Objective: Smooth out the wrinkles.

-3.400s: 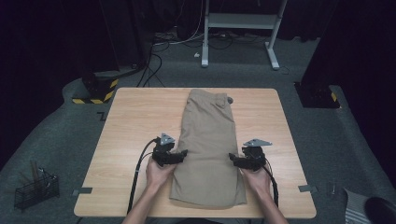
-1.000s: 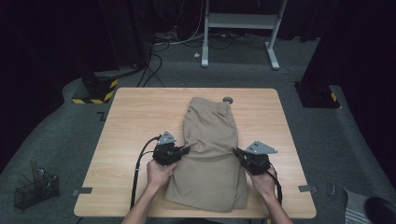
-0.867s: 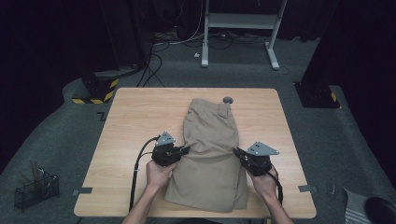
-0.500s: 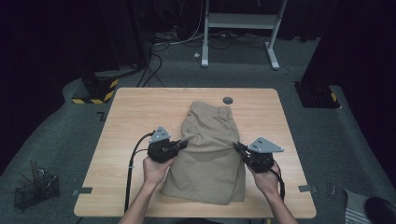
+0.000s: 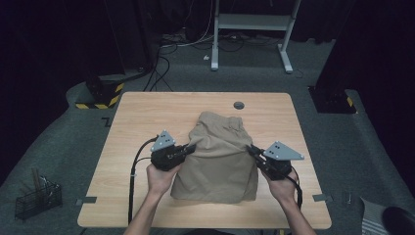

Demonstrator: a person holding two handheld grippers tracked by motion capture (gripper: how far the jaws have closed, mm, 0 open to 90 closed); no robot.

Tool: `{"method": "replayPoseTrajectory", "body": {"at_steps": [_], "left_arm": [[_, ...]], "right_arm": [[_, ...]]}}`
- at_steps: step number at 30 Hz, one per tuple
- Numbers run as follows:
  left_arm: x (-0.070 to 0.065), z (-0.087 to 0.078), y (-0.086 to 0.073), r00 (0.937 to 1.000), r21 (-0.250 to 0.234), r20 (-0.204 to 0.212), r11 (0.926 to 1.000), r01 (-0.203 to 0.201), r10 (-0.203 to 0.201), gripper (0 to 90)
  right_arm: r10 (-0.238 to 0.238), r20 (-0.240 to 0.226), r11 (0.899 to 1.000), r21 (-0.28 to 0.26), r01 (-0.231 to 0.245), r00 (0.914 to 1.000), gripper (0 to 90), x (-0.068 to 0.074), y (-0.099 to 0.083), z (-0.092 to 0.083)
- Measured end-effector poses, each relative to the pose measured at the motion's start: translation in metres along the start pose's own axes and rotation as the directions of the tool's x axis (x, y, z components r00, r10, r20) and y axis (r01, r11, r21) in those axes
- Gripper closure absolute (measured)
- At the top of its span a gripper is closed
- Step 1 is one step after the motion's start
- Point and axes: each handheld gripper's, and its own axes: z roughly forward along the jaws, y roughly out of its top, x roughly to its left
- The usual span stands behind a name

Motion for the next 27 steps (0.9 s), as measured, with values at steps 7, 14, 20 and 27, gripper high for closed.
{"method": "replayPoseTrajectory", "body": {"at_steps": [7, 14, 20, 27], "left_arm": [[-0.035, -0.034, -0.011, 0.9981, 0.015, 0.035, 0.9986, -0.051, 0.050, 85.2], [-0.075, -0.078, 0.015, 0.9879, -0.067, 0.067, 0.9885, -0.135, 0.140, 85.4], [-0.055, -0.058, 0.022, 0.9943, -0.075, 0.077, 0.9949, -0.068, 0.074, 85.5], [-0.037, -0.048, 0.009, 0.9979, -0.067, 0.063, 0.9977, -0.009, 0.013, 85.6]], "right_arm": [[-0.034, -0.042, 0.999, -0.024, 0.033, 0.9986, 86.6, 0.031, -0.010, -0.038], [-0.064, -0.045, 0.991, -0.124, 0.058, 0.9970, 86.6, 0.047, 0.013, -0.087], [-0.033, -0.040, 0.991, -0.127, 0.028, 0.9987, 86.6, 0.037, 0.022, -0.077], [-0.019, -0.049, 0.995, -0.098, 0.014, 0.9986, 86.7, 0.032, 0.015, -0.059]]}}
